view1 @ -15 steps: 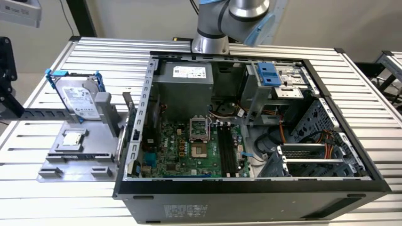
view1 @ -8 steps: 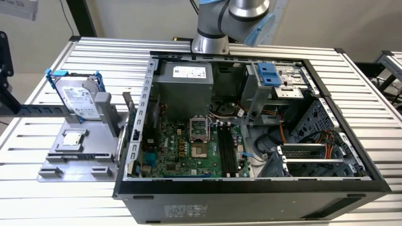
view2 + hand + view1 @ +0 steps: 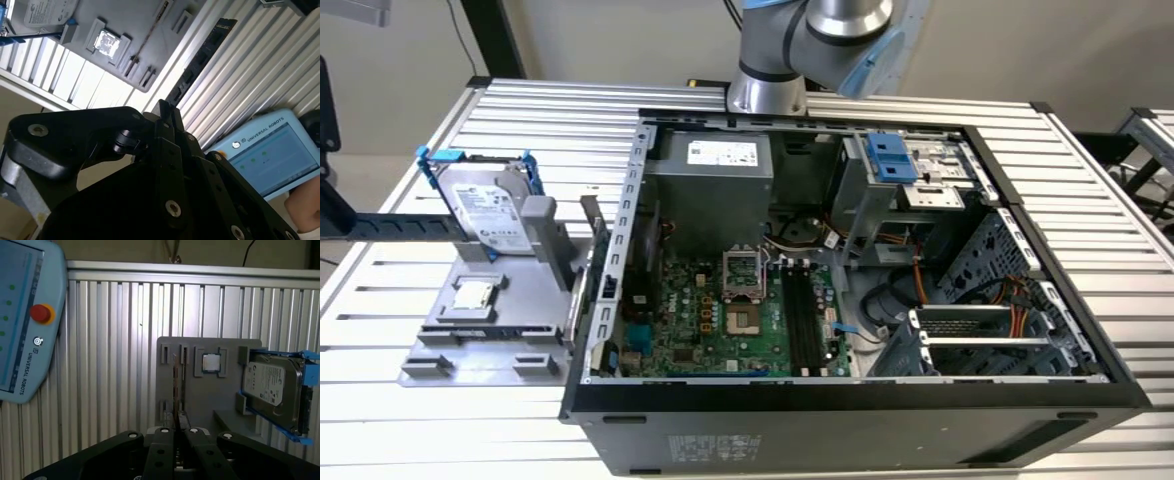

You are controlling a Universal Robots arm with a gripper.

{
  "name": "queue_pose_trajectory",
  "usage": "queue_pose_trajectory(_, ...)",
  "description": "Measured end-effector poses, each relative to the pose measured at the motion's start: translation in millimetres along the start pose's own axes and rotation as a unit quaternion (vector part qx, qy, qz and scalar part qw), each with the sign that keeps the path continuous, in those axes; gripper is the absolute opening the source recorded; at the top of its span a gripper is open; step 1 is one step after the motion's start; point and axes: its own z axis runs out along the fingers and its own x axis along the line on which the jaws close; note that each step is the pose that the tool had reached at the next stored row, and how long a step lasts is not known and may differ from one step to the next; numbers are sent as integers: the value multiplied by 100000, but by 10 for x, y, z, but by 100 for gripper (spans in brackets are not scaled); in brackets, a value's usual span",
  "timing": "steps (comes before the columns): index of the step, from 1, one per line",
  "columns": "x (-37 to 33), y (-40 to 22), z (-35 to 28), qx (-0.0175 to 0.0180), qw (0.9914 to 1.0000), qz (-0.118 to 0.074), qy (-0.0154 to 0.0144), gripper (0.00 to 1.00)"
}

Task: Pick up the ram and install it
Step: 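Pick up the ram and move it above insertion slot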

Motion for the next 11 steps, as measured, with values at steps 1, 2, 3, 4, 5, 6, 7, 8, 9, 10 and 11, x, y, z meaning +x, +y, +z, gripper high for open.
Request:
queue_pose_trajectory(1, 0, 0, 0, 1, 100000, -1, -1, 0)
queue_pose_trajectory(2, 0, 0, 0, 4, 100000, -1, -3, 0)
queue_pose_trajectory(3, 0, 0, 0, 4, 100000, 1, -2, 0)
queue_pose_trajectory(4, 0, 0, 0, 0, 100000, 1, 1, 0)
queue_pose_trajectory(5, 0, 0, -1, -1, 100000, -2, 3, 0)
queue_pose_trajectory(6, 0, 0, -1, -2, 100000, -6, 4, 0)
queue_pose_trajectory(7, 0, 0, -1, 0, 100000, -3, 3, 0)
queue_pose_trajectory(8, 0, 0, -1, 1, 100000, -4, 3, 0)
queue_pose_trajectory(9, 0, -1, 0, 3, 100000, -5, 1, 0)
queue_pose_trajectory(10, 1, -9, -2, -9, 100000, -8, 10, 0)
queue_pose_trajectory(11, 1, -19, -1, -7, 100000, -6, 8, 0)
